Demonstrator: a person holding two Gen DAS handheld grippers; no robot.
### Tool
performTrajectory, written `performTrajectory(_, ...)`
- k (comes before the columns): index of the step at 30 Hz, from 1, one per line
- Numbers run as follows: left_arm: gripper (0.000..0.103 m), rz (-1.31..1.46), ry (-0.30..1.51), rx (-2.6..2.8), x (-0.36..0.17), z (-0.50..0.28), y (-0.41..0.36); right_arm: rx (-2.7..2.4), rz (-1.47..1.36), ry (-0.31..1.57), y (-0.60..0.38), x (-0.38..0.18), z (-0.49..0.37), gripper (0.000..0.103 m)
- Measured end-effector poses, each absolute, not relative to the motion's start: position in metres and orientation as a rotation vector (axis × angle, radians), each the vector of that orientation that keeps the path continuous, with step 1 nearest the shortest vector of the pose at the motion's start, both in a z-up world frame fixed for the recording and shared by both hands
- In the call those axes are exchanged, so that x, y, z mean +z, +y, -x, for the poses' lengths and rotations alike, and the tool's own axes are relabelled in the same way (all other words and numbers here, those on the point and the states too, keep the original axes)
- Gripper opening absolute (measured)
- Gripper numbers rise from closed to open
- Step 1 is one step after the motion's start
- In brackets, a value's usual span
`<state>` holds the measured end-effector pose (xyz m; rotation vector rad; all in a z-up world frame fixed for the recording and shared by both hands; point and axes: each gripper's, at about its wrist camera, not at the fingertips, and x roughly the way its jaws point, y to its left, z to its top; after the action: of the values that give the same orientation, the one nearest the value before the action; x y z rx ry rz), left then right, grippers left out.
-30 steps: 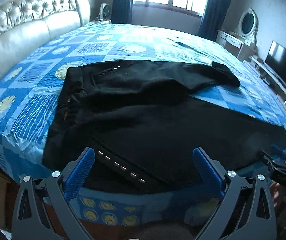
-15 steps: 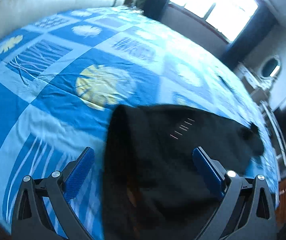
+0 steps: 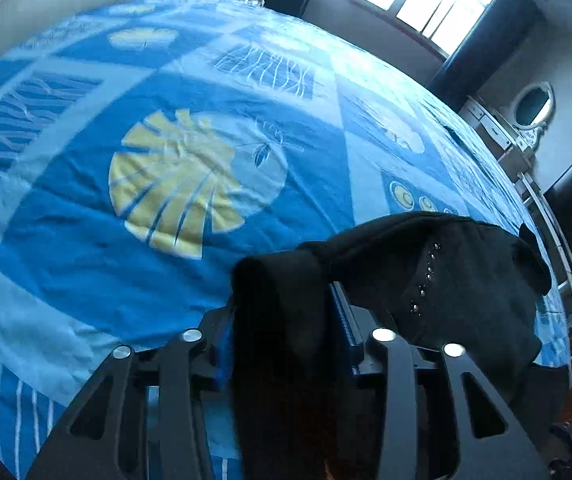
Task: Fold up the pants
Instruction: 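Grasp the trouser waistband with the left gripper while the right gripper grasps the other waistband corner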
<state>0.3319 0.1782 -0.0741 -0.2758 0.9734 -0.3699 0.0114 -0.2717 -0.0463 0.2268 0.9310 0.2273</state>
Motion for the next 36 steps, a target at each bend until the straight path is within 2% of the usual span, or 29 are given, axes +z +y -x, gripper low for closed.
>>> performTrajectory(1,0.032,0.290,0.975,-0.391,-0.073,-0.332,0.180,0.264,-0.226,0.927,-0.271,-0.043,-0.020,0.101)
performTrajectory(2,0.020,0.306,0.978,-0.420,-0.074,-0.333,0.180,0.301,-0.234,0.922,-0.273,-0.039,-0.028,0.101)
performTrajectory(3,0.014,0.330,0.982,-0.454,-0.073,-0.333,0.181,0.341,-0.241,0.915,-0.273,-0.034,-0.038,0.101)
performTrajectory(5,0.011,0.362,0.984,-0.476,-0.073,-0.334,0.182,0.431,-0.231,0.898,-0.280,-0.018,-0.071,0.101)
performTrajectory(8,0.011,0.367,0.983,-0.494,-0.073,-0.332,0.183,0.529,-0.154,0.874,-0.290,0.005,-0.131,0.101)
performTrajectory(11,0.011,0.373,0.986,-0.496,-0.075,-0.334,0.183,0.521,0.045,0.869,-0.296,0.013,-0.207,0.101)
performTrajectory(15,0.011,0.390,0.986,-0.500,-0.079,-0.336,0.185,0.420,0.225,1.044,-0.317,-0.020,-0.326,0.101)
performTrajectory(19,0.011,0.416,0.987,-0.517,-0.083,-0.339,0.189,0.367,0.278,1.098,-0.329,-0.042,-0.395,0.101)
performTrajectory(23,0.012,0.449,0.987,-0.517,-0.089,-0.339,0.192,0.432,0.245,1.194,-0.325,-0.070,-0.429,0.101)
performTrajectory(25,0.012,0.455,0.991,-0.516,-0.091,-0.341,0.191,0.480,0.259,1.274,-0.323,-0.088,-0.431,0.080)
performTrajectory(26,0.012,0.453,0.993,-0.516,-0.091,-0.341,0.191,0.487,0.272,1.262,-0.322,-0.089,-0.428,0.075)
performTrajectory(27,0.012,0.448,0.996,-0.514,-0.091,-0.342,0.191,0.510,0.272,1.251,-0.321,-0.086,-0.422,0.058)
performTrajectory(28,0.012,0.437,0.998,-0.507,-0.089,-0.342,0.189,0.523,0.279,1.244,-0.320,-0.081,-0.418,0.045)
performTrajectory(29,0.012,0.426,0.998,-0.500,-0.088,-0.341,0.188,0.524,0.290,1.235,-0.319,-0.077,-0.413,0.019)
performTrajectory(30,0.012,0.407,0.998,-0.492,-0.085,-0.340,0.186,0.521,0.299,1.224,-0.318,-0.073,-0.407,0.011)
performTrajectory(36,0.009,0.421,0.928,-0.468,-0.063,-0.330,0.181,0.461,0.404,1.004,-0.307,-0.019,-0.335,0.008)
